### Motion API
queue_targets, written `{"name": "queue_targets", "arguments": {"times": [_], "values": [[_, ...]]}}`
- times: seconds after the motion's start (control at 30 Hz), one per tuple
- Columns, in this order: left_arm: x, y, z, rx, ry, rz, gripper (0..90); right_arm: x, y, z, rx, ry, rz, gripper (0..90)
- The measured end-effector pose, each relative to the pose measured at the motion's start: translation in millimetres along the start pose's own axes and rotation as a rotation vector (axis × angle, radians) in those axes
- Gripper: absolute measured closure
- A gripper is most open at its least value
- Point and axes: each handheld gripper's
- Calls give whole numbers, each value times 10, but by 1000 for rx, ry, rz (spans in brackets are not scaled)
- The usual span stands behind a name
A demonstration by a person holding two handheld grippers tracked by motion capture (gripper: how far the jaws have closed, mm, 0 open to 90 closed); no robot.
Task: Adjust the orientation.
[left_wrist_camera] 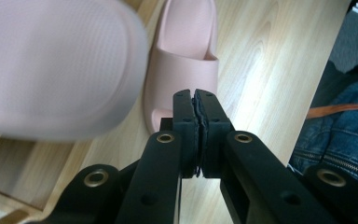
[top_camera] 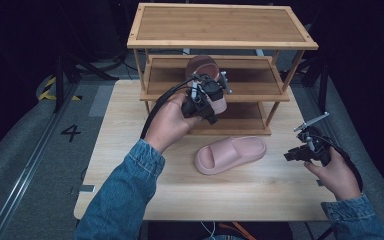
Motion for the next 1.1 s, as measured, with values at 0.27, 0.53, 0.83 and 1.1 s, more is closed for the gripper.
{"name": "queue_targets", "arguments": {"times": [0.27,0.53,0.83,1.1], "values": [[-50,114,198,57,58,67,892,-47,-17,3,9,4,7,685],[-71,168,418,84,121,137,892,-52,-38,13,2,3,16,684],[-41,94,620,119,113,129,889,-71,-56,-4,-2,9,22,684],[-19,48,625,139,99,93,836,-67,-59,-11,1,11,19,684]]}}
Point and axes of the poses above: each handheld gripper's, and its own axes: x roughly backward along the jaws, y roughly out of its top, z roughly to its left, and after that the axes turned 7 degrees about -y, right-handed
